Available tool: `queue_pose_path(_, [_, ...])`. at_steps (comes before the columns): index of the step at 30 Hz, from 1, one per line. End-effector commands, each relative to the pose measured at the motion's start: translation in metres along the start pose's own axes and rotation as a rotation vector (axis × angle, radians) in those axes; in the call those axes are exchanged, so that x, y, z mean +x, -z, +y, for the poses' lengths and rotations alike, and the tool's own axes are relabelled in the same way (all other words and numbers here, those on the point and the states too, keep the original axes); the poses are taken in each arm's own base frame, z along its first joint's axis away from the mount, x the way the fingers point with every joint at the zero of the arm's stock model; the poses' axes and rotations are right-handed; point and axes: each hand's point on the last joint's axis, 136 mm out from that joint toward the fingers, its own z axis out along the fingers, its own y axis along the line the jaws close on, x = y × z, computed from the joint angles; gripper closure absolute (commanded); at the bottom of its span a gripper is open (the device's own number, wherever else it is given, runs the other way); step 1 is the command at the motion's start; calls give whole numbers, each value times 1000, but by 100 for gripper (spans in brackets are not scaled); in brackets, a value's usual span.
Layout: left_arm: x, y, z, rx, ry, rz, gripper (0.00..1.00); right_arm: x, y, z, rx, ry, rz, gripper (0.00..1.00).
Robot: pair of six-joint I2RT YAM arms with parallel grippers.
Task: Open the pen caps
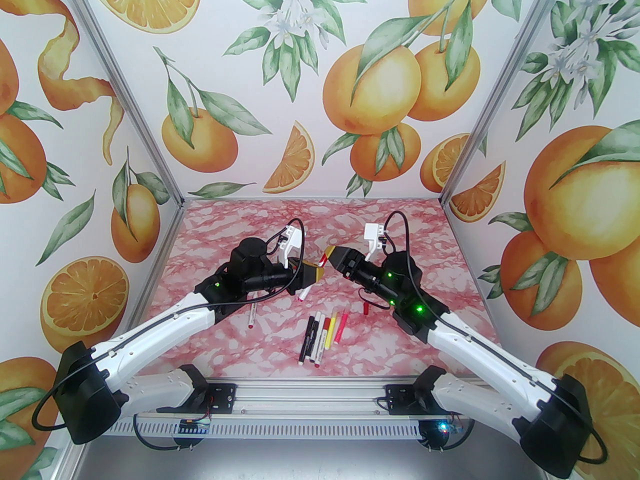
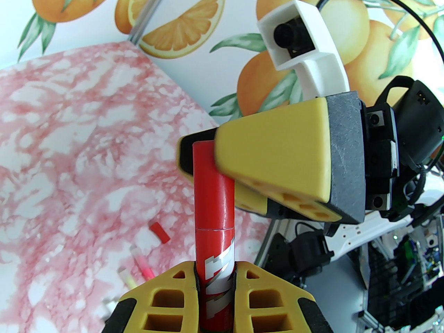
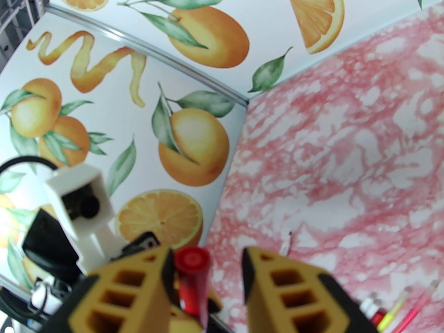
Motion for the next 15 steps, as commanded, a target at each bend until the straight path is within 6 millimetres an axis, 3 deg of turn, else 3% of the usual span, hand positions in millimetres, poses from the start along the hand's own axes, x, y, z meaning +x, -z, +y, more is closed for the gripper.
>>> queue_pose_path(1, [2,-4,-4,28,-14,-1,100,-2,-2,18,-88,-18,-5,66])
queue_pose_path(15, [15,-10,-5,52,-25,60,100,-7,-2,16,-47,11,-20,91])
